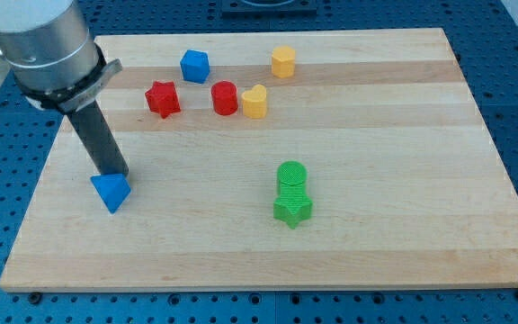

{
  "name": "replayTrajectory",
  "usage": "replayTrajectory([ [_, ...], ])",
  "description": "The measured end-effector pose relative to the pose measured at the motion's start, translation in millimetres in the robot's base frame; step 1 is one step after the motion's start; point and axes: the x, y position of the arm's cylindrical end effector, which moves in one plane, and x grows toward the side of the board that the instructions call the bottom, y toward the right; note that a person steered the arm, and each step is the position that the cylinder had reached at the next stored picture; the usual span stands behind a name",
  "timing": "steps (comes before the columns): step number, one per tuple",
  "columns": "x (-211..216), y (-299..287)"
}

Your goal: Push the blue cube above the blue triangle

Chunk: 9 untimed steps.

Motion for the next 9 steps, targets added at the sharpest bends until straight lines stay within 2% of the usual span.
replayTrajectory([
  [1, -3, -9],
  [2, -21, -46],
  [3, -77, -65],
  [4, -151, -43],
  [6, -279, 78],
  [7, -292, 122],
  [9, -215, 133],
])
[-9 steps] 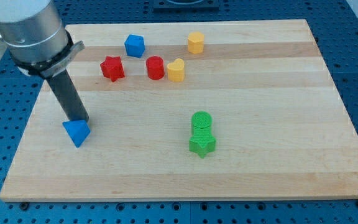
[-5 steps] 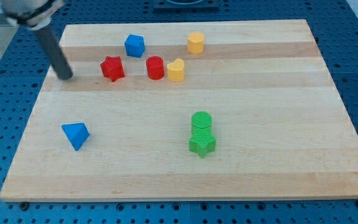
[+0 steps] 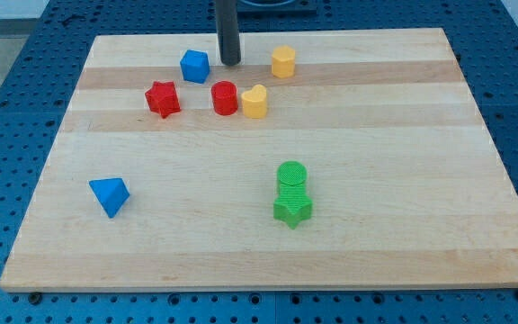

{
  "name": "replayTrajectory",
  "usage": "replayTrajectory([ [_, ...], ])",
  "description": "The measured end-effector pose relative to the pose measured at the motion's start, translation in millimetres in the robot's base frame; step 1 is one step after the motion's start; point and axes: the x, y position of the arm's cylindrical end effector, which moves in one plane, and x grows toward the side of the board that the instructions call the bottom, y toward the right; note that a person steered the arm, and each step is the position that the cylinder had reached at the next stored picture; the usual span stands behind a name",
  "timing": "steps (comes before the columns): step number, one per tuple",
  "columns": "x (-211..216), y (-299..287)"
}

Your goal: Push the blue cube above the blue triangle

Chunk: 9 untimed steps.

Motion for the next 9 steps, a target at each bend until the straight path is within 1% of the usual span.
replayTrajectory([
  [3, 0, -101],
  [4, -24, -115],
  [6, -31, -157],
  [7, -23, -167],
  [8, -10, -156],
  [9, -21, -158],
])
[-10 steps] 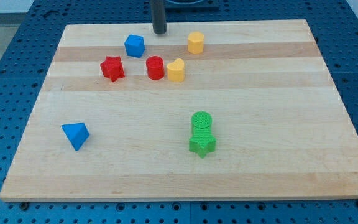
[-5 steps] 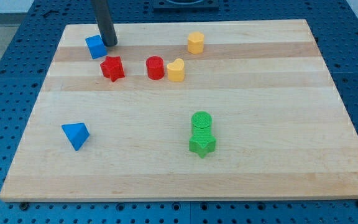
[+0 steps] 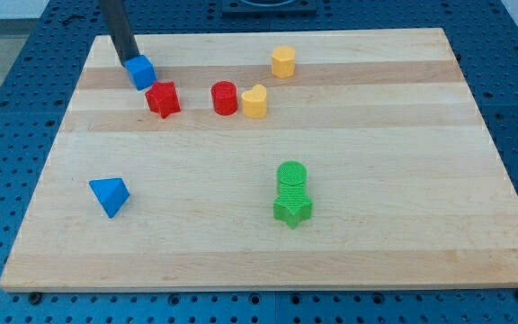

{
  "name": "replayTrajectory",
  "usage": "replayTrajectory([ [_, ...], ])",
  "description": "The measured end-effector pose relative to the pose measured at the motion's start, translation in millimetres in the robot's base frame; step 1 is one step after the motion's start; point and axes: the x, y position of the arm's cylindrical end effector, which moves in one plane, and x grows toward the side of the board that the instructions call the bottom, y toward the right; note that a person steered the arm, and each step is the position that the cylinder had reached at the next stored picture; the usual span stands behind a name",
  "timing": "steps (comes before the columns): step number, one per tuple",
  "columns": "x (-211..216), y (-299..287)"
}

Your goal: Push the blue cube above the blue triangle

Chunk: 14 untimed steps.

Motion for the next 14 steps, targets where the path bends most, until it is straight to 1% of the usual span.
replayTrajectory([
  [1, -11, 10],
  [2, -8, 21],
  [4, 15, 24],
  [5, 17, 37],
  [7, 43, 38],
  [10, 67, 4],
  [12, 95, 8],
  [14, 95, 18],
])
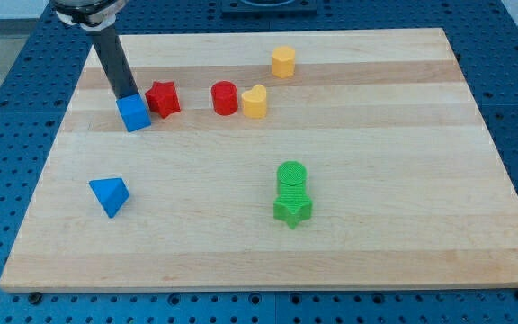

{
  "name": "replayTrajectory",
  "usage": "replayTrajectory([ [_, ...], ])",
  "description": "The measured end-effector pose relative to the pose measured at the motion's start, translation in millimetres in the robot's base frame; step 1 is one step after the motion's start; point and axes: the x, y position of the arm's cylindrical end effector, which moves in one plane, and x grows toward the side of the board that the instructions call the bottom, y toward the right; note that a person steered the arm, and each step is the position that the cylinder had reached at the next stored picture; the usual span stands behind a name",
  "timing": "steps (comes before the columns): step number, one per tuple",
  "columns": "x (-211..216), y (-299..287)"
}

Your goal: Push the blue cube above the blue triangle

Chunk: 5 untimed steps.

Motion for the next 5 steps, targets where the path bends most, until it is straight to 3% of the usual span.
replayTrajectory([
  [2, 9, 23],
  [5, 67, 24],
])
